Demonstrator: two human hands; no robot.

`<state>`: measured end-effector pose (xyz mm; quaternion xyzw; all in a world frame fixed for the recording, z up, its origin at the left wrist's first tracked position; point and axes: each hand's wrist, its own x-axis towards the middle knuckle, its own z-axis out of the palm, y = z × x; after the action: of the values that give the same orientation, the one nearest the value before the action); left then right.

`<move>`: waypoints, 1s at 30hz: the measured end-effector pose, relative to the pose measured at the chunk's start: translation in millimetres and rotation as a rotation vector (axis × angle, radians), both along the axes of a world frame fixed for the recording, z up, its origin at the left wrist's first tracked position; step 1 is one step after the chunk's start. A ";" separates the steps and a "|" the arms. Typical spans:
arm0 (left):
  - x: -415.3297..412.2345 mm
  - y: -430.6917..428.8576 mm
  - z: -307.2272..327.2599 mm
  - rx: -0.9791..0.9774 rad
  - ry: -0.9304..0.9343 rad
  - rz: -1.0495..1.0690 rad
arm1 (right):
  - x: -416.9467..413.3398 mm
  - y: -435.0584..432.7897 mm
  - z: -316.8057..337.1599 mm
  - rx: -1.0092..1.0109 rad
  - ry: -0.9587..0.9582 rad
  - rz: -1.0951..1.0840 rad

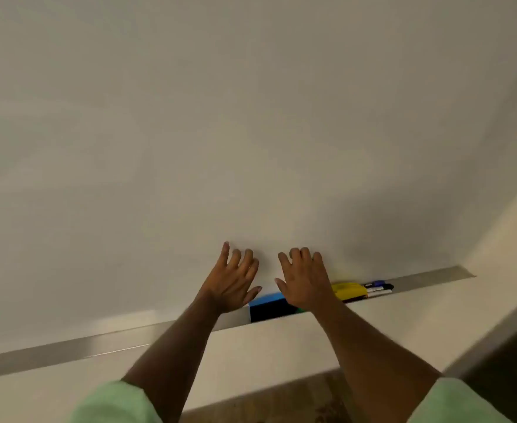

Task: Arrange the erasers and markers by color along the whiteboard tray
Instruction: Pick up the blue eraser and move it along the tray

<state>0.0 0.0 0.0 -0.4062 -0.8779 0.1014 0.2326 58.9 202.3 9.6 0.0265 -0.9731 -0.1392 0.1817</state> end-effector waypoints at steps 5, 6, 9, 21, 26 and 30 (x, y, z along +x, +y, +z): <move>-2.6 12.3 -60.2 -0.080 -0.041 0.002 | -4.3 5.8 -56.4 -0.044 -0.155 -0.008; -3.4 14.7 -70.1 -0.088 -0.064 0.002 | -5.9 7.0 -64.7 -0.068 -0.185 -0.018; -7.4 18.9 -92.4 -0.091 -0.146 0.063 | -10.3 10.1 -83.5 -0.130 -0.222 -0.073; -21.3 35.0 -146.4 -0.065 -0.308 0.121 | -34.6 -2.1 -117.5 -0.568 -0.218 -0.330; -19.3 33.6 -156.3 0.004 -0.360 0.208 | -39.2 -4.9 -130.8 -0.725 -0.193 -0.391; -16.6 30.8 -157.3 0.107 -0.464 0.245 | -40.6 -5.5 -140.7 -0.854 -0.152 -0.455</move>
<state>-16.6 30.8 -157.3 -0.2965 -0.9544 -0.0137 0.0324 18.2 196.8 -131.1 -0.2535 -0.9349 0.2386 0.0696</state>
